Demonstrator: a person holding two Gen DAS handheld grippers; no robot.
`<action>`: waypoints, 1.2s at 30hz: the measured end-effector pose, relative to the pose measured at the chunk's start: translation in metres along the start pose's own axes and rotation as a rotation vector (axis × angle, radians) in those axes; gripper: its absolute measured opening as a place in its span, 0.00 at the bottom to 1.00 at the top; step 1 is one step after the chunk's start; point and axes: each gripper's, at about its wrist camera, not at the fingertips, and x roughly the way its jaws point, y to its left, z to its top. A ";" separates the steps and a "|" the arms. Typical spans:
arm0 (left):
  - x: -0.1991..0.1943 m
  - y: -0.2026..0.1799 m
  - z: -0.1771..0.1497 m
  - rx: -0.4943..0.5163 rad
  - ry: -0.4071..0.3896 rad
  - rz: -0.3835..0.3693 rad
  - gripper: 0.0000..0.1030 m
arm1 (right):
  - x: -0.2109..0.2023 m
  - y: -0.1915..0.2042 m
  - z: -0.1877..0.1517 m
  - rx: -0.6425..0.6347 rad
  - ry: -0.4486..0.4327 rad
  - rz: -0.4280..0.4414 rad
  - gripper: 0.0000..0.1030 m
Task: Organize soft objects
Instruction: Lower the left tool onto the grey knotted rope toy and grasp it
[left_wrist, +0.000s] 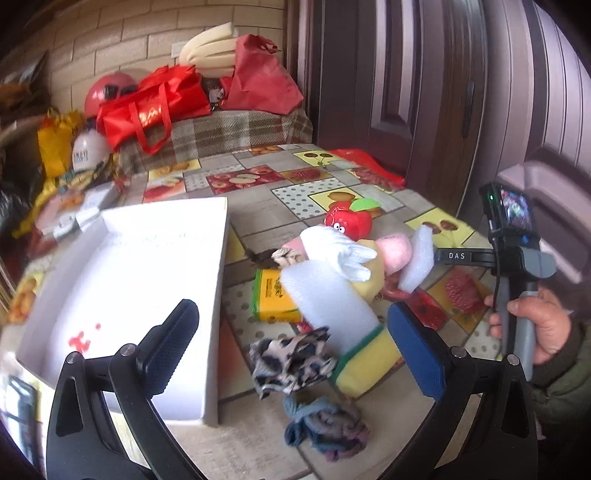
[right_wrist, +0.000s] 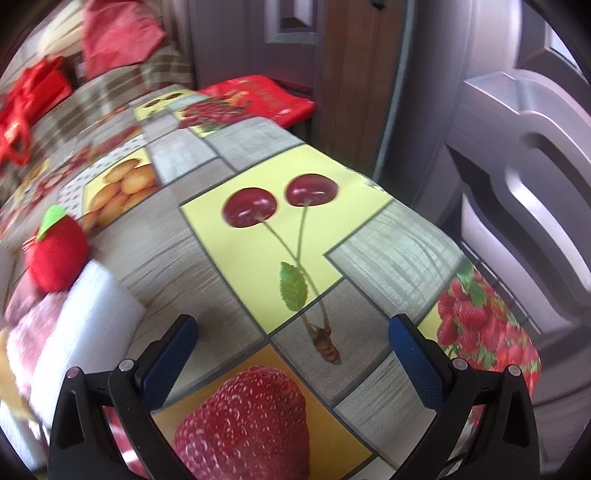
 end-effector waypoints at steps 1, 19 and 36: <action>-0.003 0.008 -0.003 -0.016 0.000 -0.018 1.00 | -0.005 -0.006 -0.001 0.016 -0.015 0.054 1.00; 0.006 -0.027 -0.051 0.206 0.198 -0.243 0.94 | -0.081 -0.045 -0.028 -0.153 -0.293 0.661 1.00; 0.035 -0.018 -0.055 0.158 0.330 -0.258 0.37 | -0.031 0.039 -0.028 -0.311 0.006 0.648 0.49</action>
